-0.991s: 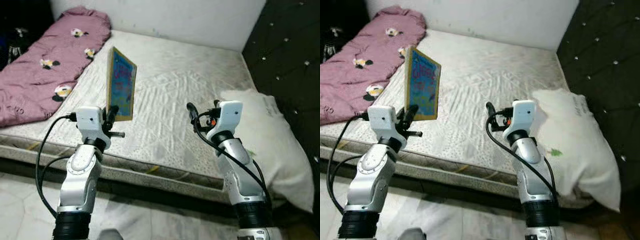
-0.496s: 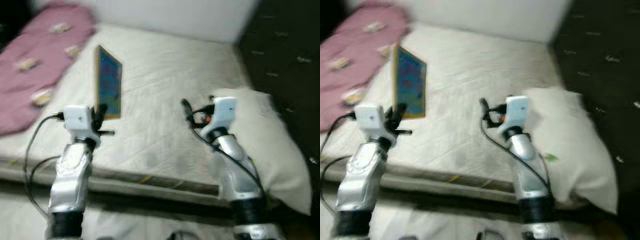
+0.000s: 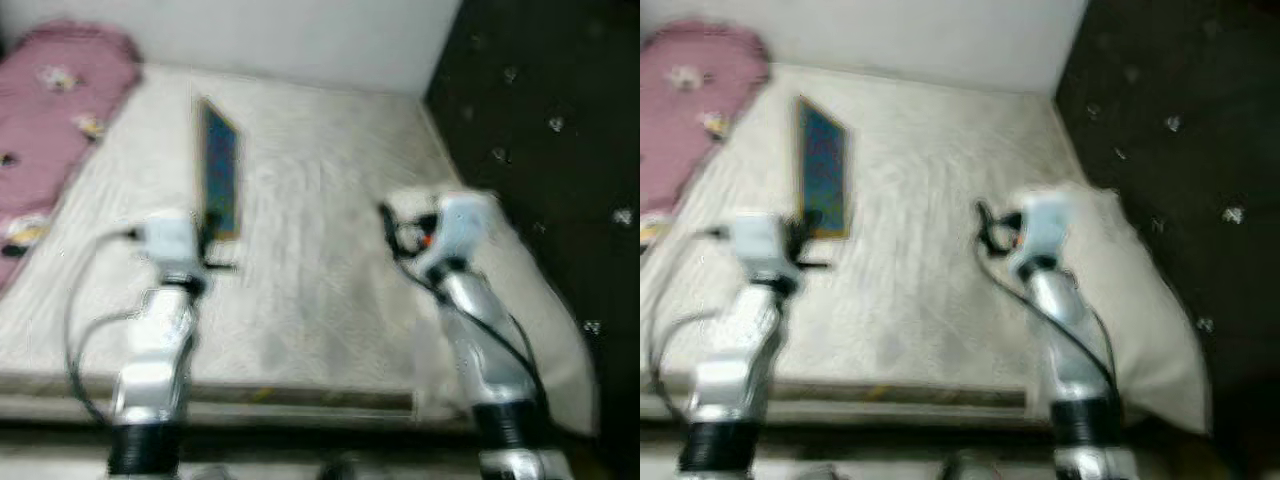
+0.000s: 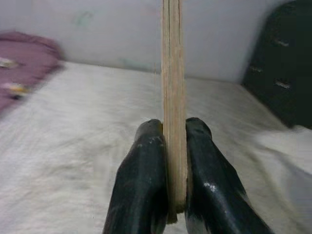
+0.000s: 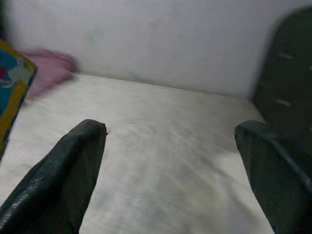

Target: Clean up the room

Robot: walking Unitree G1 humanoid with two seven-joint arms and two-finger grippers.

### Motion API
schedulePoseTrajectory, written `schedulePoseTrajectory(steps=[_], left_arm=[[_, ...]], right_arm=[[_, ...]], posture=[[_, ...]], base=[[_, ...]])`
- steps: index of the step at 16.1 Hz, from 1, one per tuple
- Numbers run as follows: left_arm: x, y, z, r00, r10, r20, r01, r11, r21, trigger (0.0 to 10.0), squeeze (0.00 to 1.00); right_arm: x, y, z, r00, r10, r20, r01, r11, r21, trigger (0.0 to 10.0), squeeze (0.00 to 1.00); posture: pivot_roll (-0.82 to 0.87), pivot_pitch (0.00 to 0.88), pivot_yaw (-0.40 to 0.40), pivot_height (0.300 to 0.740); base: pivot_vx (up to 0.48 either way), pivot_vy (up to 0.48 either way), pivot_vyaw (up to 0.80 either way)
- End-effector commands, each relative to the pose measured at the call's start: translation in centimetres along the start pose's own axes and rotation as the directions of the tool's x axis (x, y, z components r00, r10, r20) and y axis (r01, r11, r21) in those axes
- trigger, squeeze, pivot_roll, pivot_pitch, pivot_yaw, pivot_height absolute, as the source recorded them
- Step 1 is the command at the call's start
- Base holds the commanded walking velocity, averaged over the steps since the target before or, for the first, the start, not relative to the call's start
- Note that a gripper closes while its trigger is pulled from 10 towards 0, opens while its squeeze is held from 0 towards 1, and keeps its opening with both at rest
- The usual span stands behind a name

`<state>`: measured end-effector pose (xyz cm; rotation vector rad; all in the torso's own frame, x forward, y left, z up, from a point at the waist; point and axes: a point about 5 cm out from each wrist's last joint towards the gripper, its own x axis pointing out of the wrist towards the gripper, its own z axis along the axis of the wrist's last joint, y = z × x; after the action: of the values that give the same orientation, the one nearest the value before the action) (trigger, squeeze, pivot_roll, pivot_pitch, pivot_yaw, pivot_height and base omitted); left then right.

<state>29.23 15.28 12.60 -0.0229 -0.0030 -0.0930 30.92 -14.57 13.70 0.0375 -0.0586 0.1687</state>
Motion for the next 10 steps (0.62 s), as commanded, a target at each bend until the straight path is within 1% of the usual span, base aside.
schedulePoseTrajectory(steps=[1,3,4,6,9,10], left_arm=[[0.3,0.6,0.9,0.999,-0.015,0.03,0.015,1.0,0.006,10.0,0.0],[0.1,1.0,1.0,0.999,-0.012,0.031,0.012,1.0,0.011,10.0,0.0],[-0.2,1.3,0.7,1.0,0.008,0.023,-0.008,1.0,-0.015,10.0,0.0],[-0.5,1.2,0.4,1.0,0.013,0.015,-0.013,1.0,-0.02,10.0,0.0],[-1.0,0.6,-0.2,1.0,-0.002,-0.003,0.002,1.0,-0.02,10.0,0.0],[-1.0,0.3,-0.2,1.0,-0.014,-0.002,0.014,1.0,-0.026,10.0,0.0]], right_arm=[[0.1,0.2,0.5,1.0,0.002,0.014,-0.002,1.0,-0.002,10.0,0.0],[-0.3,0.3,0.2,1.0,-0.004,0.009,0.004,1.0,0.005,10.0,0.0],[-0.8,0.6,-0.3,1.0,-0.006,-0.002,0.006,1.0,0.012,10.0,0.0],[-1.0,0.7,-0.3,1.0,-0.005,-0.004,0.005,1.0,0.014,10.0,0.0],[-1.4,0.1,-0.7,1.0,-0.025,-0.018,0.025,1.0,0.009,10.0,0.0],[-1.5,-0.1,-0.9,0.999,-0.032,-0.025,0.032,0.999,0.001,10.0,0.0]], posture=[[0.02,0.0,-0.105,0.74],[0.02,0.0,-0.098,0.74],[0.01,0.0,-0.084,0.74],[0.0,0.0,-0.078,0.74],[0.0,0.0,-0.074,0.74],[-0.01,0.0,-0.075,0.74]], base=[[0.0,0.0,-0.8],[0.0,0.0,-0.8],[0.0,0.0,0.0],[0.0,0.0,0.0],[0.0,0.0,0.0],[0.0,-0.285,0.0]])
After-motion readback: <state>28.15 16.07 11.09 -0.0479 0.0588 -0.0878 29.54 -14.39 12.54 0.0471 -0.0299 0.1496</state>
